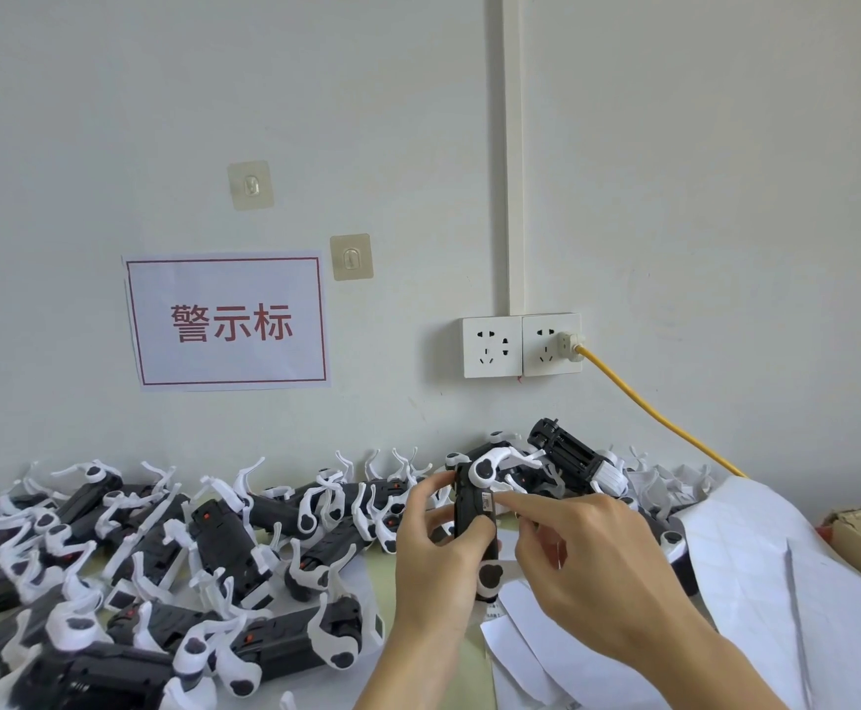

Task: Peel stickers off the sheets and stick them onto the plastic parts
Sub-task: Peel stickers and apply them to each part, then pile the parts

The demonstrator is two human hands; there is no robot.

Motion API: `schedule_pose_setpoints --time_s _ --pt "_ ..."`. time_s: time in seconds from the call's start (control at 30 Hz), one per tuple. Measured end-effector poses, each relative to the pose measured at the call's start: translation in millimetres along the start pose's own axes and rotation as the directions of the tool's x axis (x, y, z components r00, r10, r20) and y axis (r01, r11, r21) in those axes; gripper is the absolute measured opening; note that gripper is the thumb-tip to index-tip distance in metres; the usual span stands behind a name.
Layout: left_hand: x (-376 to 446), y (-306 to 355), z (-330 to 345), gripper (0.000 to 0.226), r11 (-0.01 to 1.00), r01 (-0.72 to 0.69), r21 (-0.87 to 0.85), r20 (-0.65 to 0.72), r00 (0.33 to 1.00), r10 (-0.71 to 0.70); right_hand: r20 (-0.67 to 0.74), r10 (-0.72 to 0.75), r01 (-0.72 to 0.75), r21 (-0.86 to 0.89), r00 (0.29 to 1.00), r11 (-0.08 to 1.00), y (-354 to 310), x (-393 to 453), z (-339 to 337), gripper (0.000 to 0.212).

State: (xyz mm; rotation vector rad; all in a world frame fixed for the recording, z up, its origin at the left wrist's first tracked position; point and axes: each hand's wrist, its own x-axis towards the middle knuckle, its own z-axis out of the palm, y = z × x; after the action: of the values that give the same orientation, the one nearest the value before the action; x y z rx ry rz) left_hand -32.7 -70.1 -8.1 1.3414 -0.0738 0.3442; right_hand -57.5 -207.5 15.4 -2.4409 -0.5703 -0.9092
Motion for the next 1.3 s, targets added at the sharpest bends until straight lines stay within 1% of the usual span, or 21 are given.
schedule_pose_setpoints --time_s 0.13,0.33,0.53,0.77,0.9,1.0,1.13,1.3 --pt "1.4 0.2 -0.3 0.043 1.000 0.006 -0.017 -0.002 1.000 -0.006 0.018 -0.035 0.034 0.039 0.999 0.999 0.0 -0.5 0.3 0.041" --pt "-1.0 -1.6 0.6 0.045 1.000 -0.026 0.010 0.011 1.000 0.026 0.058 0.004 -0.006 0.027 0.998 1.000 3.4 0.1 1.6 0.050" --pt "3.3 -3.1 -0.4 0.044 0.997 0.023 -0.071 -0.024 0.999 -0.025 0.108 -0.011 0.007 0.039 0.994 0.999 3.4 0.4 2.6 0.051" --pt "5.6 -5.0 -2.8 0.038 0.978 0.069 -0.197 -0.055 0.995 -0.081 0.175 -0.042 0.013 0.161 0.984 0.987 3.5 2.1 3.3 0.051" --pt "5.4 -3.6 -3.2 0.036 0.969 0.080 -0.235 -0.061 0.993 -0.097 0.132 -0.047 0.026 0.154 0.990 0.988 3.9 1.6 2.9 0.048" --pt "5.2 -3.7 -2.4 0.036 0.977 0.060 -0.205 -0.053 0.996 -0.072 0.113 -0.021 0.007 0.121 0.993 0.993 4.4 0.0 3.4 0.053" --pt "5.2 -5.5 -2.5 0.037 0.985 0.039 -0.171 -0.042 0.998 -0.047 0.162 -0.034 0.016 0.111 0.986 0.994 4.4 1.2 3.8 0.060" --pt "4.7 -6.0 -3.2 0.037 0.982 0.044 -0.186 -0.042 0.998 -0.052 0.173 0.004 -0.028 0.138 0.985 0.990 5.1 1.5 3.7 0.054"
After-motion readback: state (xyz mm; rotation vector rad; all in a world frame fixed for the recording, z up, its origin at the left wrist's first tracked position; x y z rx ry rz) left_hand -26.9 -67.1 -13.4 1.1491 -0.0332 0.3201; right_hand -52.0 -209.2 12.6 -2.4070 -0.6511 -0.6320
